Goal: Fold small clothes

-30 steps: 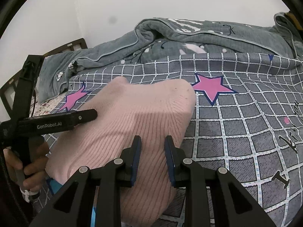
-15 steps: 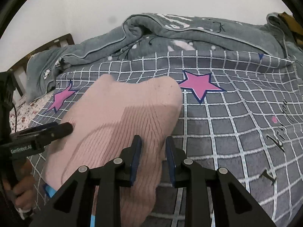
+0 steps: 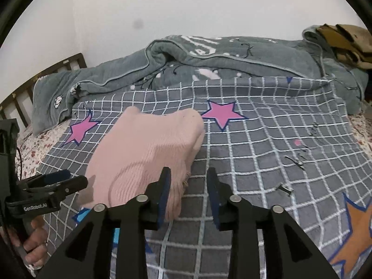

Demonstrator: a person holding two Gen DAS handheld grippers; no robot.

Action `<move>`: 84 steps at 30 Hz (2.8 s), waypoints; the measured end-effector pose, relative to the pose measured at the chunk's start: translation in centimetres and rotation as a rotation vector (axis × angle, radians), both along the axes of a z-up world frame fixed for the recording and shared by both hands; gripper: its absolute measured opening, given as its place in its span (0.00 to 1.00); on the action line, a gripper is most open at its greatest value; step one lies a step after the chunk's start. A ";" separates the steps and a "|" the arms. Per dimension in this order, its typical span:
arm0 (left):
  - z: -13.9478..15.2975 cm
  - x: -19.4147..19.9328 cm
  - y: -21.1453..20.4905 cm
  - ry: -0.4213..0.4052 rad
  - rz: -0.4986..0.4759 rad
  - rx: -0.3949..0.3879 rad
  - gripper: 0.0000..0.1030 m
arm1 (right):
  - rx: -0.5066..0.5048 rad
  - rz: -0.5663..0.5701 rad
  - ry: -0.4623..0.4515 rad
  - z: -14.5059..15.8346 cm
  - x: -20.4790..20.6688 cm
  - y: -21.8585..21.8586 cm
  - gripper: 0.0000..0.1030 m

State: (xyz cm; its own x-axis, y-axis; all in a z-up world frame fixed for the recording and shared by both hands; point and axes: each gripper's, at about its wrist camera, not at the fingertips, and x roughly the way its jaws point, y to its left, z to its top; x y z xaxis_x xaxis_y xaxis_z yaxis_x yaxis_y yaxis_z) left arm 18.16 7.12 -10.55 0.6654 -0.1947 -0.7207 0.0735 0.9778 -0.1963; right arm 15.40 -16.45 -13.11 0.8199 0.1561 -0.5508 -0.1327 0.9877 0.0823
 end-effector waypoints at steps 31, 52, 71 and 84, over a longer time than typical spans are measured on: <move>9.9 -12.8 -6.1 -0.138 0.094 0.157 0.92 | -0.040 -0.083 -0.088 6.3 -14.2 -5.8 0.97; 10.1 -13.2 -6.7 -0.145 0.093 0.168 0.92 | -0.029 -0.087 -0.083 6.1 -14.7 -6.1 0.97; 9.9 -13.3 -6.4 -0.145 0.093 0.168 0.92 | -0.028 -0.085 -0.079 6.1 -14.8 -5.9 0.97; 10.0 -13.2 -6.2 -0.146 0.092 0.168 0.92 | -0.024 -0.084 -0.074 6.0 -14.8 -6.0 0.97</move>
State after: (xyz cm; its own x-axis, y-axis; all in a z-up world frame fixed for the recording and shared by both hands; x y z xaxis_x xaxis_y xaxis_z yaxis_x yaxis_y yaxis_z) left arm 4.93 0.92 -0.58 0.7741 -0.0138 -0.6329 -0.0020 0.9997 -0.0243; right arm 0.56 -22.44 -7.10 0.8681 0.0726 -0.4910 -0.0539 0.9972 0.0520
